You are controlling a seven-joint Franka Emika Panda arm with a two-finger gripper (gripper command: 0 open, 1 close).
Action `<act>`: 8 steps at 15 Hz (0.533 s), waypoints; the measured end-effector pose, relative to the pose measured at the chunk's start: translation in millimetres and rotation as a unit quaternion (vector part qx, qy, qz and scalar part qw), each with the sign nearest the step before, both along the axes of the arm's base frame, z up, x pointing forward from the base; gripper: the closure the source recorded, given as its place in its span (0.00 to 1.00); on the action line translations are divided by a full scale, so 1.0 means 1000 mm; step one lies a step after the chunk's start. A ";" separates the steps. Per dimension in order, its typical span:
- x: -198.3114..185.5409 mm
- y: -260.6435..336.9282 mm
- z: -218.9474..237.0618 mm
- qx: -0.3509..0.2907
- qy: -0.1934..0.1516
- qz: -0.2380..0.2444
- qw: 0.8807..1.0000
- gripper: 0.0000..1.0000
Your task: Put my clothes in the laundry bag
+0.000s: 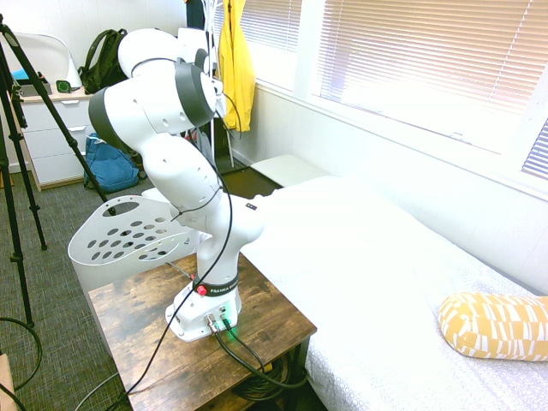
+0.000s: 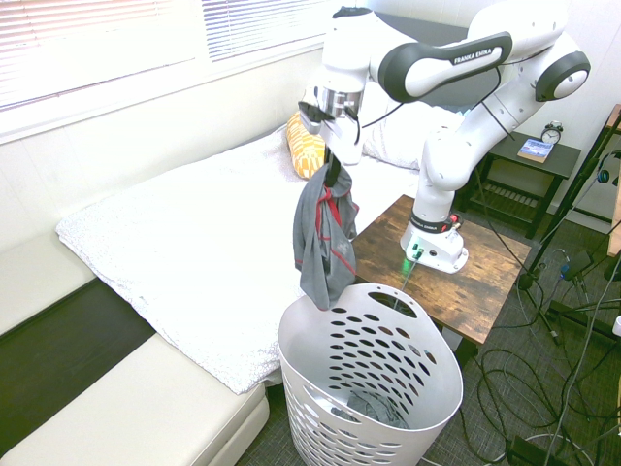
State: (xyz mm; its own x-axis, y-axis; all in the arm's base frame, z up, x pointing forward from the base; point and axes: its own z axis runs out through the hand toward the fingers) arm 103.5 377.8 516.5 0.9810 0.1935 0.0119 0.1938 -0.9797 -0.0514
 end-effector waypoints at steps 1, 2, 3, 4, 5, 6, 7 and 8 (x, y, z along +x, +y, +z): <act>-0.012 0.004 -0.009 -0.001 0.011 0.010 1.000 1.00; -0.028 0.009 -0.016 -0.001 0.022 0.024 0.999 1.00; -0.047 0.014 -0.022 -0.001 0.032 0.039 0.999 1.00; -0.066 0.018 -0.030 -0.004 0.038 0.055 0.998 1.00; -0.083 0.021 -0.038 -0.006 0.040 0.068 0.997 1.00; -0.096 0.024 -0.048 -0.010 0.042 0.076 0.996 1.00; -0.103 0.027 -0.058 -0.012 0.044 0.081 0.996 1.00; -0.107 0.028 -0.068 -0.015 0.048 0.083 0.995 1.00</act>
